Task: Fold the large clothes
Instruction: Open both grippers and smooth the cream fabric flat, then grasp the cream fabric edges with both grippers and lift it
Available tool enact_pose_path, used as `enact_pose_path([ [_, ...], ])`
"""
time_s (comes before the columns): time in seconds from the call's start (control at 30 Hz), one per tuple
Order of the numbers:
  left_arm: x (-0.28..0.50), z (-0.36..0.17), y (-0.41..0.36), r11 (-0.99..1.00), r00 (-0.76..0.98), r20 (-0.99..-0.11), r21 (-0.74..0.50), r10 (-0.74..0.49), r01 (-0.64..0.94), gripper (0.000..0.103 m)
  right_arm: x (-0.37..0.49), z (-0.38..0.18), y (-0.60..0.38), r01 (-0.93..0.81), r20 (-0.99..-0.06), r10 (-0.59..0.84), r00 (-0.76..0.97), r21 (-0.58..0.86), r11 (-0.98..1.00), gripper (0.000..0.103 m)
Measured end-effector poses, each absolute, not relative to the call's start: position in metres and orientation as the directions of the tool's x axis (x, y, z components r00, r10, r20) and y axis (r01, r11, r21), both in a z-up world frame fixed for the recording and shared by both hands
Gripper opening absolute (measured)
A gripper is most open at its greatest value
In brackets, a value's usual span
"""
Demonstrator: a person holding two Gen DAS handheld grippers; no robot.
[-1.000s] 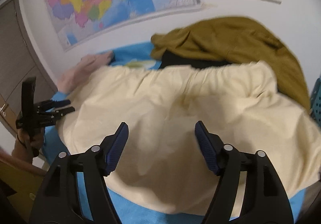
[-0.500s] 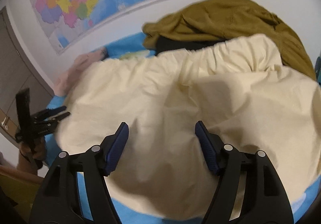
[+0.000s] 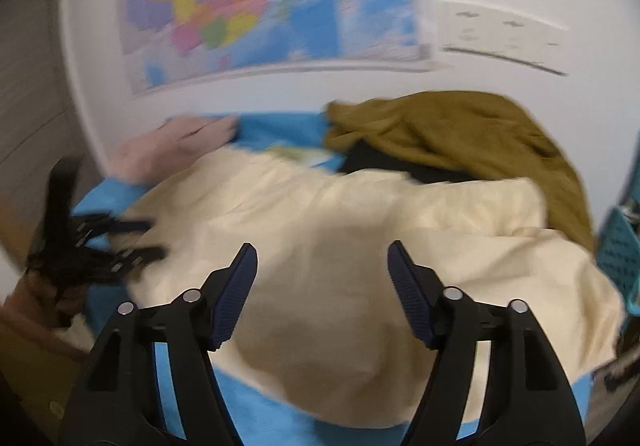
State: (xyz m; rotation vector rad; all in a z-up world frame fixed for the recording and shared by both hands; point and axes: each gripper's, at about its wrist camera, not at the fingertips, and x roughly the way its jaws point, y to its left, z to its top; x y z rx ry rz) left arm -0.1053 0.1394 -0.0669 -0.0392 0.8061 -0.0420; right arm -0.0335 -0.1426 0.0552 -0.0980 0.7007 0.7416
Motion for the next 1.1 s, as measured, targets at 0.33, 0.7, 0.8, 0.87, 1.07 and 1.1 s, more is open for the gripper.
enact_pose_path([
  [0.33, -0.104, -0.068, 0.141, 0.999, 0.686, -0.726, -0.048, -0.044, 0.013, 0.069, -0.004, 0.016, -0.157, -0.607, -0.693, 0.581, 0.426, 0.257, 0.752, 0.056],
  [0.7, -0.099, -0.068, 0.141, 0.999, 0.683, -0.729, -0.051, -0.038, 0.000, 0.069, 0.078, -0.006, -0.255, -0.269, -0.783, 0.220, 0.582, 0.070, 0.961, 0.045],
  [0.8, -0.104, -0.067, 0.141, 0.999, 0.682, -0.731, -0.050, -0.025, -0.018, 0.069, 0.082, -0.020, -0.273, -0.201, -0.794, 0.272, 0.544, 0.191, 0.961, 0.048],
  [0.87, -0.111, -0.061, 0.144, 0.996, 0.686, -0.727, -0.081, -0.045, -0.021, 0.069, 0.067, -0.008, -0.276, -0.215, -0.774, 0.296, 0.560, 0.209, 0.954, 0.054],
  [1.07, -0.155, -0.047, 0.170, 0.950, 0.701, -0.673, -0.312, -0.235, 0.020, 0.070, 0.003, 0.023, -0.308, -0.275, -0.629, 0.574, 0.525, 0.513, 0.813, 0.080],
  [1.1, -0.163, -0.047, 0.174, 0.938, 0.698, -0.664, -0.345, -0.266, 0.029, 0.070, -0.005, 0.021, -0.312, -0.262, -0.620, 0.605, 0.499, 0.558, 0.788, 0.080],
])
